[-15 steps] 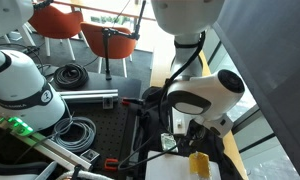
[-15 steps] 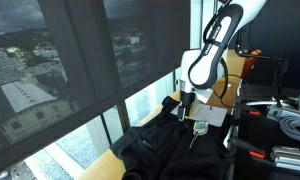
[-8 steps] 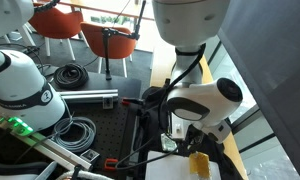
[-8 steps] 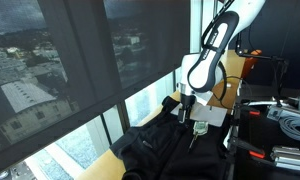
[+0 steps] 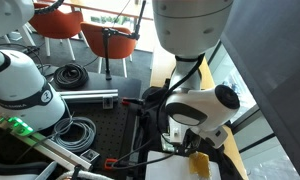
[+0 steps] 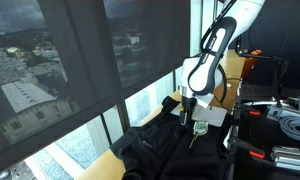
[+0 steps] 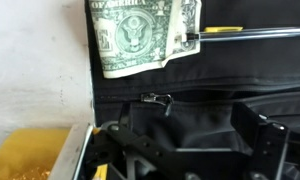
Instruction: Close the zip of the jersey
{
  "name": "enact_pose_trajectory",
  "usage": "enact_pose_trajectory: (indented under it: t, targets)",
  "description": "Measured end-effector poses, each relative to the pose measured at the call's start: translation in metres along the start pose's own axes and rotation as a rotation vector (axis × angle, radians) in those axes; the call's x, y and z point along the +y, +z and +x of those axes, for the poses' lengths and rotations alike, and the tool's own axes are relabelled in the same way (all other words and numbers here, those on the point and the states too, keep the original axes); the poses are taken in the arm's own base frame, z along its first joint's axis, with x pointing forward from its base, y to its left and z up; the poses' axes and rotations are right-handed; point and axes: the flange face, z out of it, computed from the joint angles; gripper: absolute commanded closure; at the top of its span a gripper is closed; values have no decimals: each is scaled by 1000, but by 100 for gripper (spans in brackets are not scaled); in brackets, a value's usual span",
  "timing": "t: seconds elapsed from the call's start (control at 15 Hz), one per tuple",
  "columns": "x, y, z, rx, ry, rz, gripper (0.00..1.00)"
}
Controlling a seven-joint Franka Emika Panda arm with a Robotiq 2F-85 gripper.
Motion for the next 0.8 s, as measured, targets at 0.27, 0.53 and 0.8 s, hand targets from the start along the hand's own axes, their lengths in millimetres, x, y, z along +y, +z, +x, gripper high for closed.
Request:
enact_pose_trajectory:
  t: [0.27, 0.53, 0.8]
  targets:
    - [3, 6, 0, -5, 4, -2, 25]
    - [11, 12, 3, -5, 15, -7, 51]
    - [22, 17, 4, -7, 27, -14, 81]
